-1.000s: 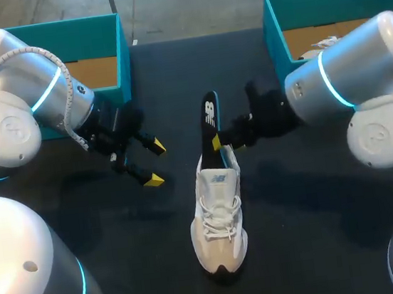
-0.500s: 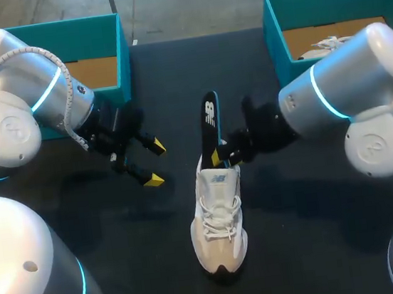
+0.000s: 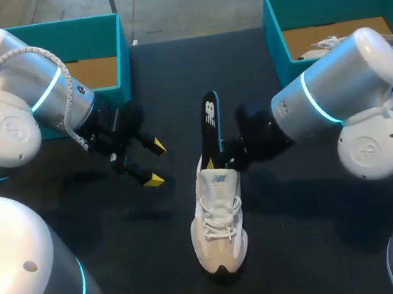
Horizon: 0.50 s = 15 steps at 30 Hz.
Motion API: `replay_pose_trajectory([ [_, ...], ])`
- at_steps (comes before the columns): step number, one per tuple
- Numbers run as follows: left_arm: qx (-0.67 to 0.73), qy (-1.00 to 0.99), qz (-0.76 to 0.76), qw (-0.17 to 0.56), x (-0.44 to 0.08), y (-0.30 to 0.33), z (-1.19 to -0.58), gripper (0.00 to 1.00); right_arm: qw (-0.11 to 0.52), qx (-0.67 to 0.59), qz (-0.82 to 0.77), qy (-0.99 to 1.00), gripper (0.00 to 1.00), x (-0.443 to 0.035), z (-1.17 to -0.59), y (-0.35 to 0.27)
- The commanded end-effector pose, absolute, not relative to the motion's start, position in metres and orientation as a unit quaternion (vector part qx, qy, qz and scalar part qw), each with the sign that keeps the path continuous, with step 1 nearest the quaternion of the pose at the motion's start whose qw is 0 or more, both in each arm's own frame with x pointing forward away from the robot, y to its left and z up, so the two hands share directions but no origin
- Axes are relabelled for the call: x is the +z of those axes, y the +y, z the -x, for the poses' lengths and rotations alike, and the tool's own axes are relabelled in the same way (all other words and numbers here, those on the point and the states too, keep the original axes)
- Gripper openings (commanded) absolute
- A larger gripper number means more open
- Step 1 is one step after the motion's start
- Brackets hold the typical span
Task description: Take the shoe out of the shoebox, open the shoe tongue, remove and reinsert the insole, then place the shoe into the shoebox
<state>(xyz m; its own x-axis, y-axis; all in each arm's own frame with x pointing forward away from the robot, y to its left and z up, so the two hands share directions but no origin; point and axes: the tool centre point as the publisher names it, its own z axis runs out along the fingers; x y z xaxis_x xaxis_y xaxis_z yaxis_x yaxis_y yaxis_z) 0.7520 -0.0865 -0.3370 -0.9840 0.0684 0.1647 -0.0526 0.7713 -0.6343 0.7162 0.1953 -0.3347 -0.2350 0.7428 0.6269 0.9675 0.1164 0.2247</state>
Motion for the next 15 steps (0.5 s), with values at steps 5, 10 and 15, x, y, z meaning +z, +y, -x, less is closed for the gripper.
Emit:
replay_pose_trajectory([
  [5, 0.337, -0.937, 0.004, 0.089, -0.337, -0.087, -0.752, 1.00, 0.186, -0.289, 0.593, -0.729, 0.45, -0.344, -0.722, 0.201],
  [10, 0.337, -0.937, 0.004, 0.089, -0.337, -0.087, -0.752, 1.00, 0.186, -0.282, 0.587, -0.736, 0.16, -0.343, -0.727, 0.203],
  [15, 0.337, -0.937, 0.004, 0.089, -0.337, -0.087, -0.752, 1.00, 0.189, -0.278, 0.582, -0.740, 0.00, -0.344, -0.730, 0.204],
])
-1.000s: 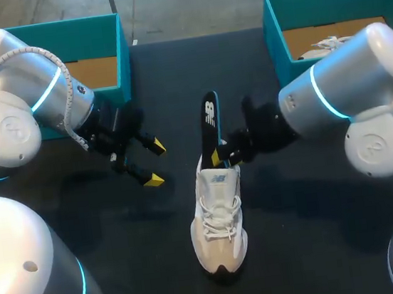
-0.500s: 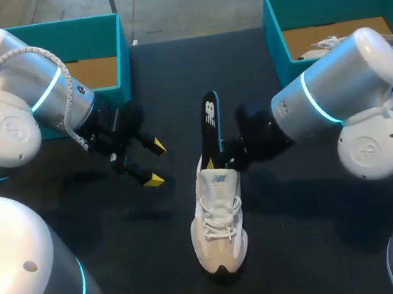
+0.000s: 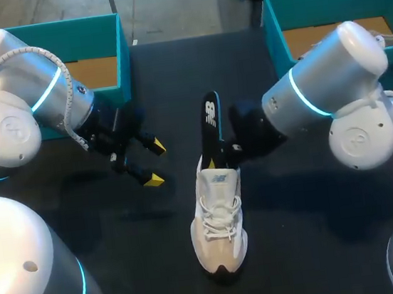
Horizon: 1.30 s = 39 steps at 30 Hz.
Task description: Take the shoe out of the shoebox, open the shoe tongue, remove and reinsert the insole, then place the shoe into the shoebox
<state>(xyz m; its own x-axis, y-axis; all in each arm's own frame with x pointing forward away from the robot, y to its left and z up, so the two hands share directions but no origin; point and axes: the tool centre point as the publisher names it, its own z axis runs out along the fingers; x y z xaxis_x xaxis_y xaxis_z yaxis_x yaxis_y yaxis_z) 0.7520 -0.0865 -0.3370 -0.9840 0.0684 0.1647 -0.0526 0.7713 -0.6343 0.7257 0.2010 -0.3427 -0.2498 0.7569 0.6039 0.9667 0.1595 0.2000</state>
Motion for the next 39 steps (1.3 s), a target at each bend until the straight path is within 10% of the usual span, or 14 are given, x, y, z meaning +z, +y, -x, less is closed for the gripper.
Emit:
replay_pose_trajectory([
  [1, 0.337, -0.937, 0.004, 0.089, -0.337, -0.087, -0.752, 1.00, 0.189, -0.277, 0.582, -0.741, 0.00, -0.344, -0.730, 0.204],
  [39, 0.337, -0.937, 0.004, 0.089, -0.337, -0.087, -0.752, 1.00, 0.180, -0.380, 0.439, -0.794, 0.00, -0.299, -0.778, 0.197],
])
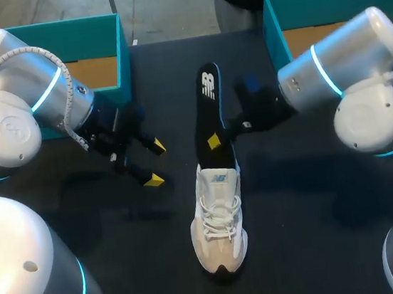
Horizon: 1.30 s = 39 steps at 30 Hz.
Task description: Take the shoe out of the shoebox, open the shoe tongue, remove and reinsert the insole, then place the shoe into the shoebox
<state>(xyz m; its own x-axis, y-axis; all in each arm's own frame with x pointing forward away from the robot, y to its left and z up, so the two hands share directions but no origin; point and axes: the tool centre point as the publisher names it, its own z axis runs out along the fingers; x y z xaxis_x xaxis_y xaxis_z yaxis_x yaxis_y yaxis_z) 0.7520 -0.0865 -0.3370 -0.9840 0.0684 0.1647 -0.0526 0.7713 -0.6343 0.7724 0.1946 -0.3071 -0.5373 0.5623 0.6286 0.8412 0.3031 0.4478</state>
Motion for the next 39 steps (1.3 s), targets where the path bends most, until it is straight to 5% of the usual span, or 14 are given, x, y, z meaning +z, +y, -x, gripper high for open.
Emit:
replay_pose_trajectory([
  [1, 0.337, -0.937, 0.004, 0.089, -0.337, -0.087, -0.752, 1.00, 0.182, -0.385, 0.430, -0.796, 0.00, -0.297, -0.780, 0.198],
  [39, 0.337, -0.937, 0.004, 0.089, -0.337, -0.087, -0.752, 1.00, 0.237, -0.454, 0.258, -0.819, 0.00, -0.327, -0.794, 0.204],
])
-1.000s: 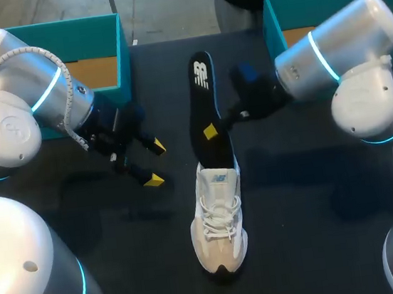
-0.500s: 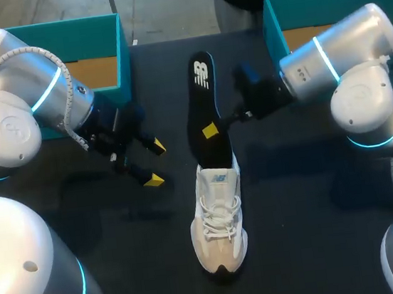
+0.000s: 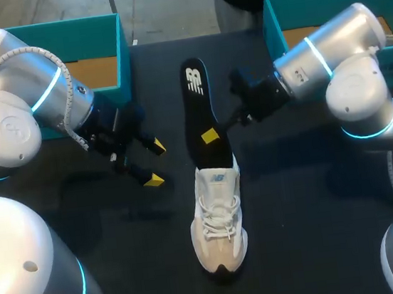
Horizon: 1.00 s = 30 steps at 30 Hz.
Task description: Take the shoe out of the shoebox, open the shoe tongue, remove and reinsert the insole, then place the shoe into the shoebox
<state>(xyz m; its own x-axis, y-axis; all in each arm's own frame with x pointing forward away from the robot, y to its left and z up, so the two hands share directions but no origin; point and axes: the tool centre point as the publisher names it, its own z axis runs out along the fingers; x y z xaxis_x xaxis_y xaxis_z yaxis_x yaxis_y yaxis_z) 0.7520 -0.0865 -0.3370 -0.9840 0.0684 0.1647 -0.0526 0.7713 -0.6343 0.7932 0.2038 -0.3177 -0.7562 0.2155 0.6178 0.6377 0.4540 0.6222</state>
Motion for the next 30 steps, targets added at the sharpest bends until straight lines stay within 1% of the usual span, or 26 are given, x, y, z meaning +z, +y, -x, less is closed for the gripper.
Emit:
replay_pose_trajectory([
  [1, 0.337, -0.937, 0.004, 0.089, -0.337, -0.087, -0.752, 1.00, 0.237, -0.454, 0.258, -0.819, 0.00, -0.328, -0.793, 0.203],
  [19, 0.337, -0.937, 0.004, 0.089, -0.337, -0.087, -0.752, 1.00, 0.235, -0.469, 0.273, -0.806, 0.00, -0.351, -0.767, 0.197],
  [30, 0.337, -0.937, 0.004, 0.089, -0.337, -0.087, -0.752, 1.00, 0.243, -0.455, 0.293, -0.805, 0.00, -0.365, -0.752, 0.196],
])
